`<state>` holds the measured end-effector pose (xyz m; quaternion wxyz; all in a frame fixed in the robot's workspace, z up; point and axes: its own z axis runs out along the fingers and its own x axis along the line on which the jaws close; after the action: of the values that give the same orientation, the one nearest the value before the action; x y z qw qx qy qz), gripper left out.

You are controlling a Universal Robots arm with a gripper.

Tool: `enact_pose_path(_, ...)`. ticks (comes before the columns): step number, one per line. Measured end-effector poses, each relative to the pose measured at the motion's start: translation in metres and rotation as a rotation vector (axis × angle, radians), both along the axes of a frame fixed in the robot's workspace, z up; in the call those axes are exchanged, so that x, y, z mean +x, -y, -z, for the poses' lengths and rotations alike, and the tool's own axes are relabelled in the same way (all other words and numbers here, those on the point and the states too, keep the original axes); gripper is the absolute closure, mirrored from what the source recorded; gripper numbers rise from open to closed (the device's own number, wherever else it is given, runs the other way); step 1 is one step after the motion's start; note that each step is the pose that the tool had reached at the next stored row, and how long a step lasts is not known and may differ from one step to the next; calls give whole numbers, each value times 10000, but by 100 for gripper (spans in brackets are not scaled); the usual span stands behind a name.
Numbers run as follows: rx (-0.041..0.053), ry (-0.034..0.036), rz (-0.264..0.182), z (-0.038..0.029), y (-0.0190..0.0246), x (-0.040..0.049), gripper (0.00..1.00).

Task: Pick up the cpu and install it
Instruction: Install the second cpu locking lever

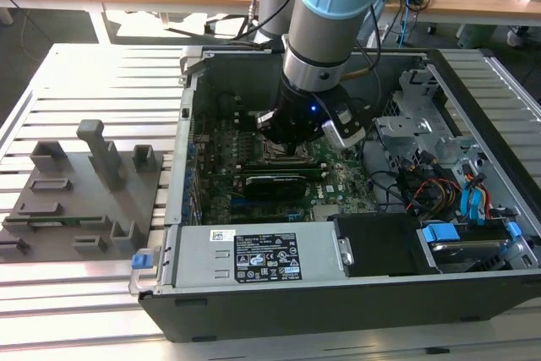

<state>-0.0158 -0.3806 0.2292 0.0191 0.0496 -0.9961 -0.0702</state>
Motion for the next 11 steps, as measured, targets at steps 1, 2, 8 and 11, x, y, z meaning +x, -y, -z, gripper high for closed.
enact_pose_path(1, 3, 0, 0, 8, 0, -7, 89)
enact_pose_path(2, 8, 0, 0, 17, 1, -14, 89)
enact_pose_path(8, 61, -1, -1, 136, 12, -91, 89)
enact_pose_path(11, 177, 0, -2, 169, 16, -121, 89)
